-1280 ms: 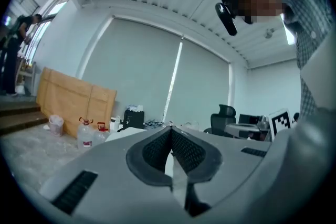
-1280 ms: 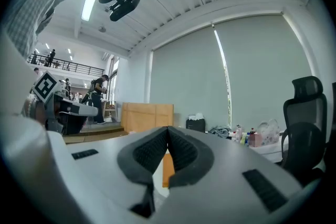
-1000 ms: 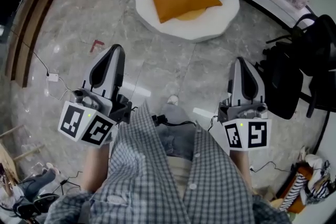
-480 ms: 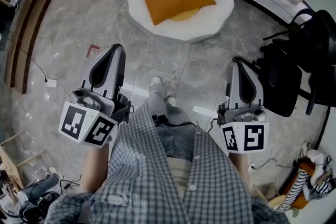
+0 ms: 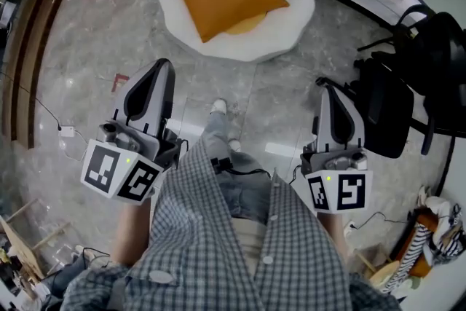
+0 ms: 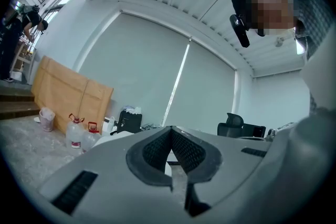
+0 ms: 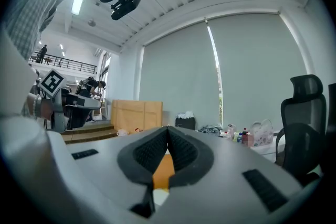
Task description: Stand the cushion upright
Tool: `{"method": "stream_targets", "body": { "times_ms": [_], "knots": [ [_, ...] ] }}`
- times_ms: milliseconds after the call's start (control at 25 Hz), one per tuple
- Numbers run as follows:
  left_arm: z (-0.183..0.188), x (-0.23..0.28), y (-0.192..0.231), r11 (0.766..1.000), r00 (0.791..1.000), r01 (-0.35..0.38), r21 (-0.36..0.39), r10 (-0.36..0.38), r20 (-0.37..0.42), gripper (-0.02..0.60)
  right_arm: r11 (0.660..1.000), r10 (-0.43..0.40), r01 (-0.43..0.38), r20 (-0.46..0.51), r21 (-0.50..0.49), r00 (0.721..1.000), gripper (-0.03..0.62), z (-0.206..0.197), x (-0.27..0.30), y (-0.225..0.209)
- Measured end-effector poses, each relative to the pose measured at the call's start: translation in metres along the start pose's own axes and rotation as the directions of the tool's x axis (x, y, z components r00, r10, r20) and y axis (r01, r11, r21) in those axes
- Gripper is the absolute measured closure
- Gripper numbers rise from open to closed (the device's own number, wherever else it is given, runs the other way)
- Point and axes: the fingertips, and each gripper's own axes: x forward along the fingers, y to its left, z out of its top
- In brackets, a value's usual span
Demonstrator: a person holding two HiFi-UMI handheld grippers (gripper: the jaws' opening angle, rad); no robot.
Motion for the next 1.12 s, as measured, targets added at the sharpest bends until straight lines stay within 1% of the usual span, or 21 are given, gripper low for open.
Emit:
{"method": "stream_targets", "body": {
  "times_ms": [120, 360, 520, 720, 920, 1120],
  "knots": [
    [0.007, 0.019, 0.014, 1.0, 1.0, 0.011, 0.013, -0.011, -0.005, 0.577, 1.0, -0.002, 0.002, 0.0, -0.004, 1.0, 0.588, 0.004, 0.023, 0.001],
    [0.035, 0.054, 0.047, 0.999, 0.999, 0.029, 0.033, -0.03, 0.012, 0.577, 1.0, -0.01, 0.011, 0.024, -0.026, 1.0, 0.588, 0.023, 0.075, 0.004],
    [0.048, 0.074, 0.068, 0.999, 0.999, 0.039, 0.035, -0.04, 0.021, 0.577, 0.999, -0.016, 0.018, 0.031, -0.047, 0.999, 0.588, 0.031, 0.101, 0.008],
    [0.06, 0.102, 0.085, 0.997, 0.997, 0.067, 0.047, -0.068, 0.031, 0.577, 0.998, -0.04, 0.042, 0.039, -0.054, 0.998, 0.588, 0.037, 0.131, 0.002],
    [0.066, 0.121, 0.105, 0.995, 0.995, 0.091, 0.04, -0.092, 0.028, 0.577, 0.996, -0.065, 0.068, 0.049, -0.057, 0.997, 0.588, 0.043, 0.156, 0.002],
    [0.071, 0.141, 0.117, 0.993, 0.993, 0.115, 0.023, -0.116, 0.029, 0.577, 0.994, -0.094, 0.096, 0.035, -0.059, 0.995, 0.588, 0.044, 0.169, -0.001]
  ]
}}
